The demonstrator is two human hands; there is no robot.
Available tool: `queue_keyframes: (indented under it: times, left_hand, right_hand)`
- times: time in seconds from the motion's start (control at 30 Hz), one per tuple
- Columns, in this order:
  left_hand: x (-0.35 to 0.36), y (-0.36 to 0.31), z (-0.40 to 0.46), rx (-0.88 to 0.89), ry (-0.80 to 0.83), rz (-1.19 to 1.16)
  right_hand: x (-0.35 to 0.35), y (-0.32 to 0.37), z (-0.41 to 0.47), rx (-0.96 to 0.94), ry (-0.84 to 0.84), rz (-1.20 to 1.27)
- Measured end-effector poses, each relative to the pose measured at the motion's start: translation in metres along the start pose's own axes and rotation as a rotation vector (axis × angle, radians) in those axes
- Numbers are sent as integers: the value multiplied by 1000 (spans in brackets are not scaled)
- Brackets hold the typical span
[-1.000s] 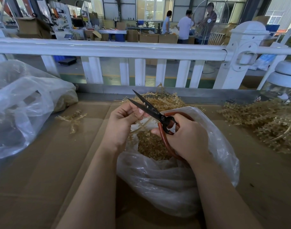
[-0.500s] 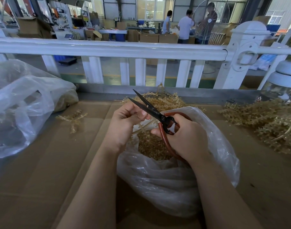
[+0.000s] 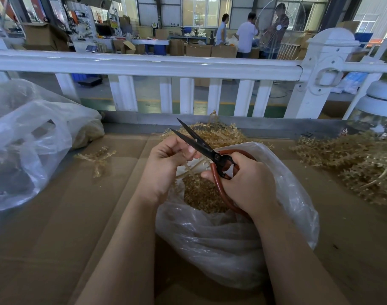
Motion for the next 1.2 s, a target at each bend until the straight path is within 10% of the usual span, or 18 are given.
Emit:
queue_keyframes:
  times: [0.33,0.67,1.2]
  left_hand:
    - [-5,4,0,-77,-54,-24]
    - [-4,5,0,-189,-98,-173]
    - [1,3,-3,-147,73,75]
  right_hand:
    - [3,-3,1,29,12,57]
    - [10,-20,4,402,66,625]
    - [9,-30,4,460,-12,559]
Point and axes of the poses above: each hand's wrist, its own z-axis towards the middle knuckle, its own x-axis out of the palm, y = z × x, the point moved 5 cm from there along z, towards the middle knuckle, and after that the axes turned 11 degrees about z, right-handed, at the moved point
